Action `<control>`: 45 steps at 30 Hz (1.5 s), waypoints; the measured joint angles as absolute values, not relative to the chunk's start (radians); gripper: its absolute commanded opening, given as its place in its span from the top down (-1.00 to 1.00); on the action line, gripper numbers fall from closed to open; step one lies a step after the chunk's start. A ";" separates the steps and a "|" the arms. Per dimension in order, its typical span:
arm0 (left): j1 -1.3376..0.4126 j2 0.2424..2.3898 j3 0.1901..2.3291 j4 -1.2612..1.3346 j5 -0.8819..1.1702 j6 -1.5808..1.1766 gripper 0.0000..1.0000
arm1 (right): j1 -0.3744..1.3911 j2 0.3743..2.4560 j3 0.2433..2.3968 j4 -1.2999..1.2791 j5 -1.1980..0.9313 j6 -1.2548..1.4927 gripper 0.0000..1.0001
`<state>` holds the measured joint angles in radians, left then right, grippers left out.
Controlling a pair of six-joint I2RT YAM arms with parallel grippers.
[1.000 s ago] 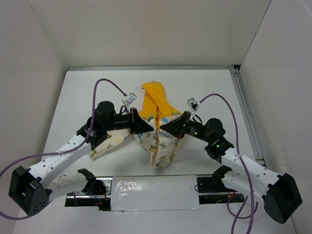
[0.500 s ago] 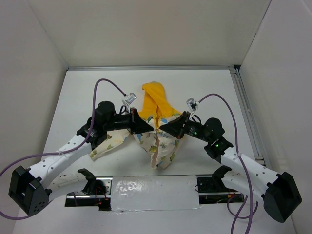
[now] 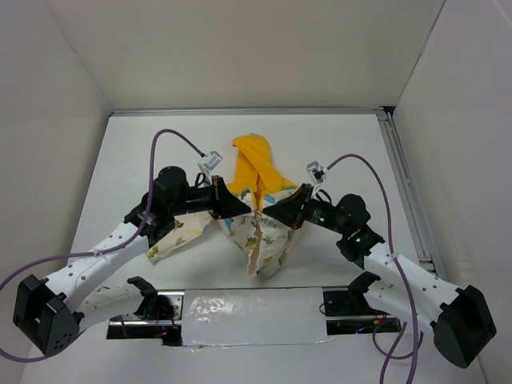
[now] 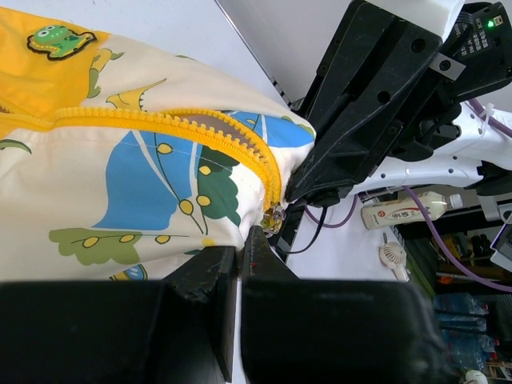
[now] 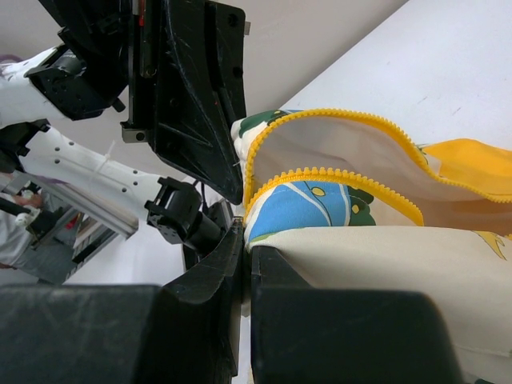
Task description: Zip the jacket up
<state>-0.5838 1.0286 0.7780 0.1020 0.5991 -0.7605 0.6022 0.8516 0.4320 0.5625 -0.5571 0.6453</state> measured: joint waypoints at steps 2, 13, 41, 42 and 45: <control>-0.584 1.029 0.778 0.102 0.603 -0.761 1.00 | 0.602 0.852 0.432 0.562 -0.556 0.645 1.00; -0.587 1.032 0.778 0.105 0.621 -0.761 1.00 | 0.602 0.884 0.432 0.588 -0.556 0.657 1.00; -0.591 1.031 0.774 0.104 0.608 -0.763 1.00 | 0.602 0.876 0.442 0.562 -0.561 0.649 1.00; -0.591 1.031 0.774 0.104 0.610 -0.763 1.00 | 0.602 0.880 0.443 0.562 -0.561 0.649 1.00; -0.591 1.031 0.774 0.103 0.615 -0.763 1.00 | 0.602 0.885 0.443 0.570 -0.559 0.649 1.00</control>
<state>-0.5911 1.0309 0.7738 0.1032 0.6147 -0.7631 0.6022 0.8848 0.4431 0.5697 -0.5591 0.6495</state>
